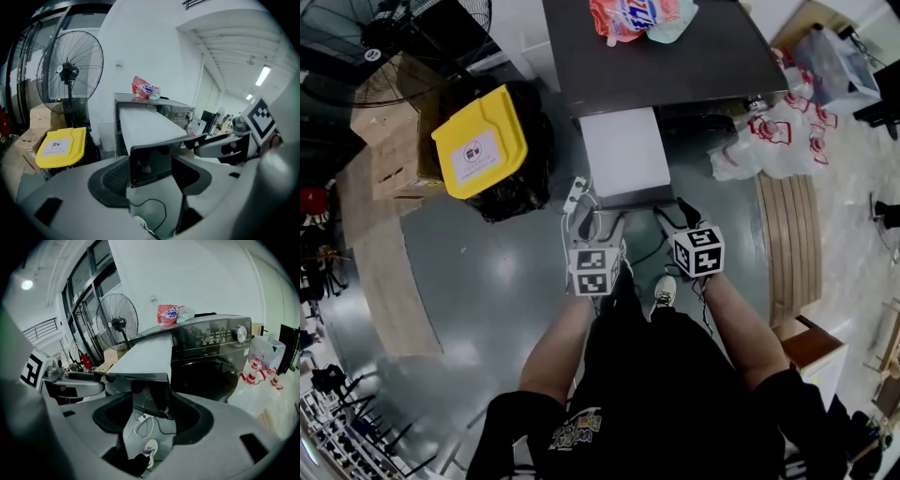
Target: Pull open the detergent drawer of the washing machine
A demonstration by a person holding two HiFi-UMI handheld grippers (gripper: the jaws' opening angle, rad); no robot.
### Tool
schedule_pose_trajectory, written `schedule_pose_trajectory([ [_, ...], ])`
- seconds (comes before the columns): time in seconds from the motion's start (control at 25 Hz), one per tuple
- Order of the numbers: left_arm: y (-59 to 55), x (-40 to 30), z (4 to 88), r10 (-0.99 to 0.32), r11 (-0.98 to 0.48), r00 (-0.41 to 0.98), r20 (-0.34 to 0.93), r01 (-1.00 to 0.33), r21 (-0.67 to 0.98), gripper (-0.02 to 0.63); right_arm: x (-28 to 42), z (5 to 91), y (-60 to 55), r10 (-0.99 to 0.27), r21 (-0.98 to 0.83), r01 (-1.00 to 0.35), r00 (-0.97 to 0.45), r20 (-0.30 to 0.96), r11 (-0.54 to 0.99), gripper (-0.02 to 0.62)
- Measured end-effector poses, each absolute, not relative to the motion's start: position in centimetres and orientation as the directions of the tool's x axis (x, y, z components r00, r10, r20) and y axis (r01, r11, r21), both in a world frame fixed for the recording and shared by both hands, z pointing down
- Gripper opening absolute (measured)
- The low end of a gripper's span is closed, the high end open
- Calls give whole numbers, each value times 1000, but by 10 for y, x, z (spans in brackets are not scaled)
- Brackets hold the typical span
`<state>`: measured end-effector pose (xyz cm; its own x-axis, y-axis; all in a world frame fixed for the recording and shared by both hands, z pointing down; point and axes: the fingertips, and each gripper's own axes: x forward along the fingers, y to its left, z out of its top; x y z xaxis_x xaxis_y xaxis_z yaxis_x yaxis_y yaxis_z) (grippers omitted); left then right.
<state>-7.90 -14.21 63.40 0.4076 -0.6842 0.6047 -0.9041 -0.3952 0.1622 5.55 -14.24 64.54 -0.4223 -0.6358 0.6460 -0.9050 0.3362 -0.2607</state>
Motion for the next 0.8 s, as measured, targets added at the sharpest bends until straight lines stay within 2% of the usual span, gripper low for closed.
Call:
schedule_pose_trajectory([
  [0.24, -132, -81, 627, -698, -363, 385, 604, -917, 164, 262, 64, 629, -132, -647, -244, -902, -427, 632, 357, 232],
  [0.52, -100, -69, 597, -752, -348, 367, 547, -927, 143, 245, 82, 570, -116, -729, -167, -884, -457, 510, 437, 53],
  [0.56, -93, -67, 590, -765, -342, 361, 533, -929, 139, 232, 84, 559, -112, -738, -155, -878, -466, 487, 453, 7],
  [0.64, -79, -61, 573, -791, -332, 349, 503, -935, 127, 195, 85, 538, -101, -745, -132, -860, -496, 446, 493, 5],
  [0.8, -44, -52, 532, -834, -323, 329, 443, -942, 92, 47, 85, 509, -70, -732, -140, -825, -553, 397, 547, 5],
])
